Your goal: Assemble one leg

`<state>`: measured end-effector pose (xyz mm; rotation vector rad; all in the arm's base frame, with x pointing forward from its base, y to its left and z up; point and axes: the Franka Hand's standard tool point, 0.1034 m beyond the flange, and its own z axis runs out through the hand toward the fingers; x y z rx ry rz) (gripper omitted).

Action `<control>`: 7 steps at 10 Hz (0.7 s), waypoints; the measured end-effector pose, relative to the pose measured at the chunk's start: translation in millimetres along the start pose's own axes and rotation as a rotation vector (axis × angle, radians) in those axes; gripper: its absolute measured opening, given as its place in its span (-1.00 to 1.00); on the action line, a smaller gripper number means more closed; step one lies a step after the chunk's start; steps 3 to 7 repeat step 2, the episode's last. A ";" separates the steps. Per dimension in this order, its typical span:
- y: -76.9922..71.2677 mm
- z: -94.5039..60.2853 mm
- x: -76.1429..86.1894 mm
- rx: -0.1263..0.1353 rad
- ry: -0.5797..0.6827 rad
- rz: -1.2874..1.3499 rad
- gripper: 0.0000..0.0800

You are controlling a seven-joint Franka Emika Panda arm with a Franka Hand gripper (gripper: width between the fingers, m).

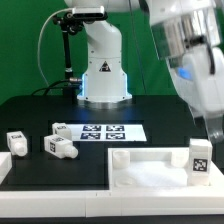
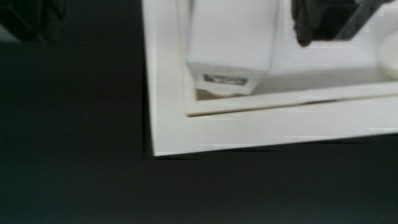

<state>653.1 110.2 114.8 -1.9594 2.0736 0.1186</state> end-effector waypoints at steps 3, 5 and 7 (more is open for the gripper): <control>1.2 2.6 0.2 -0.004 0.001 0.000 0.62; 1.2 2.6 0.2 -0.004 0.001 0.000 0.62; 1.2 2.6 0.2 -0.004 0.001 0.000 0.62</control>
Offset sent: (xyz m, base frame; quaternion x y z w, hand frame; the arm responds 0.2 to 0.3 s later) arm 0.0000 0.0000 0.0000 0.0000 0.0000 0.0000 1.0000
